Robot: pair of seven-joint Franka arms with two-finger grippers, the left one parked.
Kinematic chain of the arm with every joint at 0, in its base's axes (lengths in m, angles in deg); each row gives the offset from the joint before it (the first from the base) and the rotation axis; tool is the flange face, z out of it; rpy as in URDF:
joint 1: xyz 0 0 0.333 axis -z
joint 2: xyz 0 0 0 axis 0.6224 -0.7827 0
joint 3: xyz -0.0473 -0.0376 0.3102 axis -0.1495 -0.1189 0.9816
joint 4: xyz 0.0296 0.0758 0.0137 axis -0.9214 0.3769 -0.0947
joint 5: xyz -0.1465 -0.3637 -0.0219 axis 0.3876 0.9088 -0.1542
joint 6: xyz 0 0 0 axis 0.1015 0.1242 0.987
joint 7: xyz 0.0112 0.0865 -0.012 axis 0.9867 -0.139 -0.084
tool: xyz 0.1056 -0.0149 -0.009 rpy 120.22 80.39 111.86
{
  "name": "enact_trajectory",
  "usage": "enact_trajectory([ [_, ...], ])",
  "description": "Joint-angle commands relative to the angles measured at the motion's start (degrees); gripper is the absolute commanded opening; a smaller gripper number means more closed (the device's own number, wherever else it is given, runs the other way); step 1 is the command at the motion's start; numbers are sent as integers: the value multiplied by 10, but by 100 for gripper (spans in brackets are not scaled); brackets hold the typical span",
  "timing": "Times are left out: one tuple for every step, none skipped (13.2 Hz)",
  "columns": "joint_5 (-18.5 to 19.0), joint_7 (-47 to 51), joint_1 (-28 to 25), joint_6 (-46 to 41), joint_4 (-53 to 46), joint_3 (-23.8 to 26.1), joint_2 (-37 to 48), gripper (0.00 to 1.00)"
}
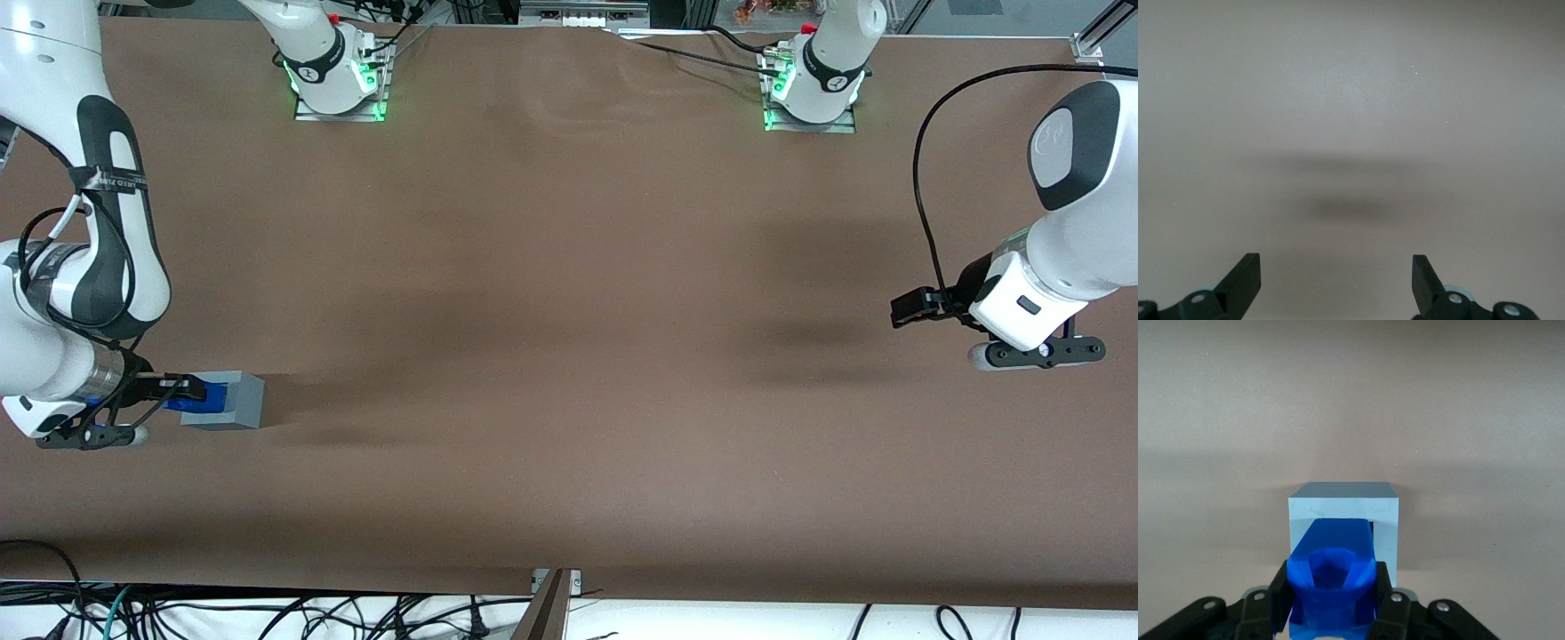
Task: Insert blue part into gray base with right arm
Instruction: 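Lower the blue part into the gray base's square opening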
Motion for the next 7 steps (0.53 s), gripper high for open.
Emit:
enact_trajectory([
  [-5, -14, 1, 3, 6, 0, 2, 36],
  [-5, -24, 1, 4, 6, 0, -1, 36],
  [-6, -31, 2, 5, 6, -1, -4, 36],
  [-6, -32, 2, 6, 7, -1, -4, 36],
  [-6, -32, 2, 9, 6, -1, -5, 36],
  [-6, -37, 2, 11, 6, -1, -7, 36],
  [-7, -44, 3, 15, 6, -1, -9, 36],
])
